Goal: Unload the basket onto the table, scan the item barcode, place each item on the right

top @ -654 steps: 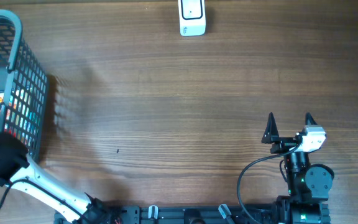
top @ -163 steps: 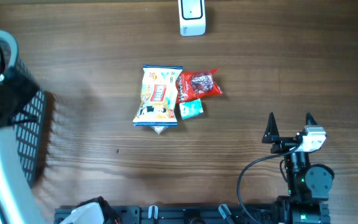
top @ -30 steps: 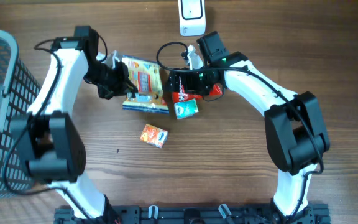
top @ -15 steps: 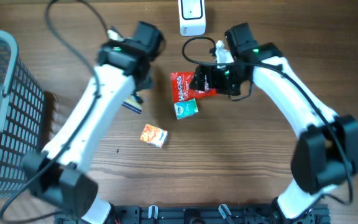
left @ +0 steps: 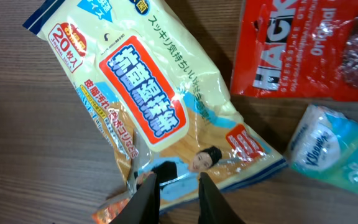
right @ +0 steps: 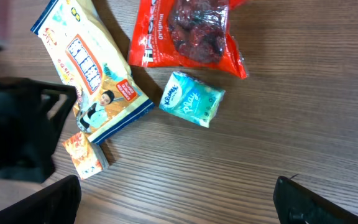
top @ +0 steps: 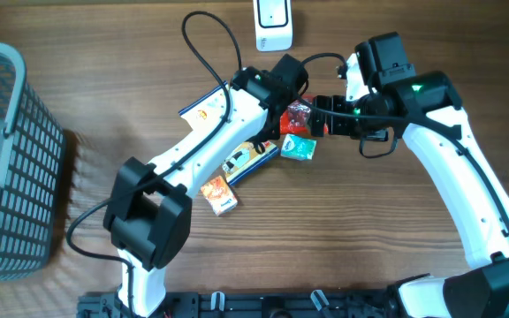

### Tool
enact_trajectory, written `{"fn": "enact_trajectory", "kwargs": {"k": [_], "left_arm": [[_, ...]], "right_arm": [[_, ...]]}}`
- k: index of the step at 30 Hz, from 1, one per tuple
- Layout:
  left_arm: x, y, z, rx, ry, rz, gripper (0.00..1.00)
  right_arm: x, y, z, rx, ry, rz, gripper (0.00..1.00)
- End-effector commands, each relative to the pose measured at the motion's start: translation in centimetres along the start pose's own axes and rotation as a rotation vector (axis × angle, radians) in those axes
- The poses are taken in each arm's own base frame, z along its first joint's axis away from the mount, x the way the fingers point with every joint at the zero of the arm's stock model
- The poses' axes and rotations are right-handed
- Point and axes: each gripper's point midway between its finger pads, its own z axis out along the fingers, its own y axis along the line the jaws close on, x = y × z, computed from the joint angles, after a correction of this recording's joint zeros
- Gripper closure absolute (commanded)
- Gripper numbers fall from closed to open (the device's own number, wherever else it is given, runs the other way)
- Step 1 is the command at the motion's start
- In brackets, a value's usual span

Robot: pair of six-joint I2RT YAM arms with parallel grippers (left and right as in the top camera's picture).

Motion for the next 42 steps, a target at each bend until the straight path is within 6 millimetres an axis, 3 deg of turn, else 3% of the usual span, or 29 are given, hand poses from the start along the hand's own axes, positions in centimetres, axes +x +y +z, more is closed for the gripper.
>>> {"fn": "enact_trajectory", "kwargs": {"k": [1, 2, 3, 6, 7, 8, 10, 12, 14, 19, 24, 25, 27, 29, 31, 33, 37, 40, 42], "left_arm": [[-2.9, 2.3, -5.7, 0.076, -0.073, -0.069, 0.7], [-4.1, 4.6, -8.3, 0.094, -0.109, -0.159, 0.44], [-4.7, 6.8, -10.0, 0.104, -0.134, -0.243, 0.0], [-4.9, 12.4, -11.9, 0.11, -0.139, -0.409, 0.0], [-4.5, 13.7, -11.4, 0.108, -0.097, -0.443, 0.0], [-3.5, 14.6, -9.6, 0.121, -0.004, -0.482, 0.0], [-2.7, 14.9, -6.7, 0.154, 0.079, -0.512, 0.0], [-2.9, 12.9, -2.8, 0.337, 0.127, -0.468, 0.0], [-2.9, 11.0, 0.2, 0.492, 0.137, -0.464, 0.0], [-1.7, 9.6, 7.7, 0.505, 0.148, -0.482, 0.0], [-1.9, 6.6, 11.7, 0.627, 0.209, -0.476, 0.0], [-2.1, 5.9, 12.2, 0.662, 0.211, -0.467, 0.05], [-2.2, 5.4, 13.0, 0.673, 0.207, -0.457, 0.39], [-2.5, 5.4, 13.0, 0.674, 0.194, -0.455, 0.94], [-2.7, 5.7, 12.6, 0.671, 0.199, -0.462, 0.96], [-3.5, 6.3, 10.5, 0.668, 0.202, -0.455, 0.96], [-7.1, 7.8, 2.3, 0.638, 0.071, -0.395, 0.96], [-7.7, 7.8, -2.9, 0.625, -0.045, -0.348, 0.96], [-7.5, 8.3, -5.0, 0.557, -0.114, -0.332, 0.96]], "right_arm": [[-1.2, 1.3, -1.1, -0.061, -0.06, -0.016, 0.0], [-1.7, 3.2, -1.0, -0.151, -0.074, -0.051, 0.0], [-2.1, 4.5, -0.8, -0.191, -0.087, -0.08, 0.0], [-2.8, 7.2, 1.4, -0.229, -0.096, -0.136, 0.0], [-2.8, 7.9, 2.7, -0.233, -0.08, -0.146, 0.0], [-2.8, 7.9, 5.0, -0.204, -0.047, -0.094, 0.0], [-2.6, 7.2, 7.7, -0.171, 0.004, -0.035, 0.0], [-2.0, 6.3, 10.2, -0.144, 0.061, -0.02, 0.0], [-1.7, 5.9, 11.3, -0.132, 0.087, -0.016, 0.0], [-2.1, 6.1, 11.7, -0.139, 0.071, -0.027, 0.0], [-2.2, 6.1, 11.8, -0.141, 0.067, -0.028, 0.0], [-2.2, 6.0, 12.0, -0.14, 0.07, -0.027, 0.0], [-2.1, 5.7, 13.2, -0.133, 0.086, -0.021, 0.0], [-1.7, 5.5, 14.9, -0.138, 0.117, -0.012, 0.0], [-1.1, 5.3, 16.8, -0.149, 0.16, -0.001, 0.0], [-0.8, 5.1, 18.1, -0.146, 0.178, 0.003, 0.0], [-0.4, 6.2, 19.0, -0.198, 0.197, -0.009, 0.01], [-0.1, 7.6, 19.2, -0.213, 0.186, -0.041, 0.04], [-0.1, 7.8, 19.4, -0.196, 0.177, -0.019, 0.05]]}}
